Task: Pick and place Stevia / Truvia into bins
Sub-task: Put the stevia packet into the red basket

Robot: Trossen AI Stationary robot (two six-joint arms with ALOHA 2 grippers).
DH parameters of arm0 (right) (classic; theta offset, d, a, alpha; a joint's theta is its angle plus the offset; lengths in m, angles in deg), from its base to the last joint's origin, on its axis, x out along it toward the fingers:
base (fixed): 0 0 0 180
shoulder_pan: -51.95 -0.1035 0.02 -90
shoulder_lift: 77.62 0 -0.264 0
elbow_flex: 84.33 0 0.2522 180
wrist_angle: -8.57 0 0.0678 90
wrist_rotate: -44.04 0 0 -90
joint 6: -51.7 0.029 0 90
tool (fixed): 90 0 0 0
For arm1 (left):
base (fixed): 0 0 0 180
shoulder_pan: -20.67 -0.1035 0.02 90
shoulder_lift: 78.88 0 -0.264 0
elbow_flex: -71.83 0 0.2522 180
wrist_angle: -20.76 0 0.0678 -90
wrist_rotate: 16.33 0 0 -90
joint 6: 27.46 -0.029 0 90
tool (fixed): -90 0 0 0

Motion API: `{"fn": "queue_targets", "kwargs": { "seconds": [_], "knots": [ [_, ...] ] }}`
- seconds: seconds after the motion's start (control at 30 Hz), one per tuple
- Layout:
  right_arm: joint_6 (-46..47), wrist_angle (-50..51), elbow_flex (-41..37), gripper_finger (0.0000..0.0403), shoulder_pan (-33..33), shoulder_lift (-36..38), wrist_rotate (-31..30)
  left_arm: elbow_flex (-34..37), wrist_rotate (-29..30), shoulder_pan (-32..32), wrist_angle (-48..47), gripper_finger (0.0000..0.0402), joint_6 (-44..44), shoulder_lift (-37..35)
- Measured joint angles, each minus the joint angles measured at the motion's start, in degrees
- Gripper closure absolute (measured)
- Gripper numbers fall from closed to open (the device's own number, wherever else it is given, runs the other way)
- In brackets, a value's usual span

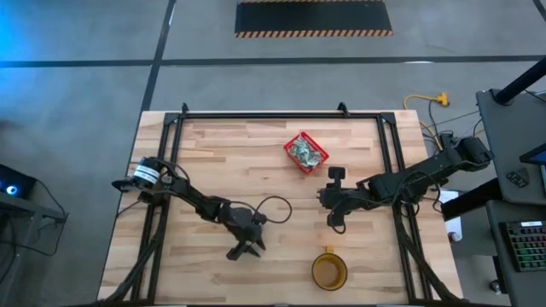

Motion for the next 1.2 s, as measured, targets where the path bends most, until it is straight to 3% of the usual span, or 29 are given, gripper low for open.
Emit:
{"fn": "queue_targets", "kwargs": {
  "seconds": [0.3, 0.5, 0.73, 1.03, 1.2],
  "knots": [
    [0.1, 0.0, 0.0, 0.0346, 0.0, 0.0, 0.0, 1.3, 0.9, 0.0, 0.0, 0.0327, 0.0, -0.1],
    [0.1, 0.0, 0.0, 0.0346, 0.0, 0.0, 0.0, 1.6, 2.1, 0.0, -0.1, 0.039, -0.5, -0.2],
    [0.1, 0.0, 0.0, 0.0346, 0.0, 0.0, 0.0, 0.7, 2.7, -1.5, -1.8, 0.0394, -5.4, -1.8],
    [0.1, 0.0, 0.0, 0.0346, 0.0, 0.0, 0.0, -3.5, 9.2, -13.5, -1.2, 0.0394, -17.5, -4.4],
    [0.1, 0.0, 0.0, 0.0346, 0.0, 0.0, 0.0, -8.9, 9.5, -24.0, -0.3, 0.0394, -17.1, -4.2]
  ]
}}
